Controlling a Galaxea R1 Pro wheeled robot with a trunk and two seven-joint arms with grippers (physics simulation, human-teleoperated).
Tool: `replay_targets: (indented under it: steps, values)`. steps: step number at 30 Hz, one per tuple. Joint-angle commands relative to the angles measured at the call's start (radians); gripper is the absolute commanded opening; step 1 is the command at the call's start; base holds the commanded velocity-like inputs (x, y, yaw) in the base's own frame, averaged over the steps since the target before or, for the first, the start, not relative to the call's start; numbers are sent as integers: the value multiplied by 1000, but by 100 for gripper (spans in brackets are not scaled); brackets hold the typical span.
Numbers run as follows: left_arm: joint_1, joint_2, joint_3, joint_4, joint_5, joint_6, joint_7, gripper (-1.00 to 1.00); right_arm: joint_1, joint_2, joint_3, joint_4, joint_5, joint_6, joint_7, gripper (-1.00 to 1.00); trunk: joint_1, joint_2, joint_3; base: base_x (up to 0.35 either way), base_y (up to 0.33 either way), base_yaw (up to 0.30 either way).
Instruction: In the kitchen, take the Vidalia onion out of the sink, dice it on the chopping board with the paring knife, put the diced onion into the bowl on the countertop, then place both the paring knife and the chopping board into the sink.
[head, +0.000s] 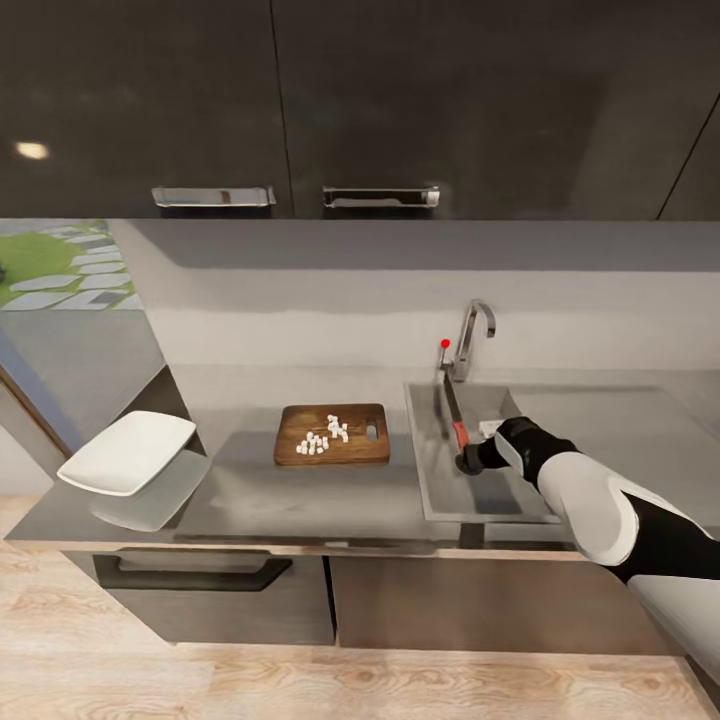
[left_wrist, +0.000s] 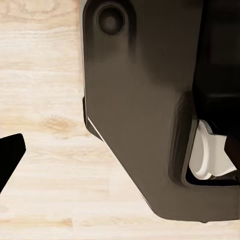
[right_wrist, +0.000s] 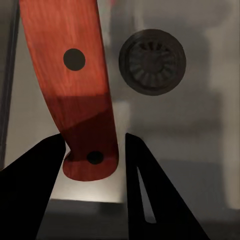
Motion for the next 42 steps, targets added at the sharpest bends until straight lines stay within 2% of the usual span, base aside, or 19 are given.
replay_targets:
  steps: [1, 6, 17, 22, 42]
  values:
    - [-2, 0, -7, 5, 10, -7, -6, 100, -1, 1, -4, 1, 11, 5, 8, -100, 1, -2, -3, 2, 0, 0]
    - [-2, 0, -7, 5, 10, -7, -6, 100, -1, 3, -3, 5, 11, 5, 8, -100, 1, -2, -10, 30, -19, 0]
    - [-2, 0, -7, 5, 10, -7, -6, 100, -1, 3, -3, 20, 9, 5, 8, -100, 1, -2, -27, 203, -78, 0]
    - [-2, 0, -7, 5, 10, -7, -6, 100, -1, 3, -3, 51, 9, 5, 8, -100, 1, -2, -35, 21, -11, 0]
    - [-2, 1, -7, 5, 10, -7, -6, 100, 20, 4, -3, 54, 3, 5, 4, -100, 1, -2, -67, 0, 0, 37]
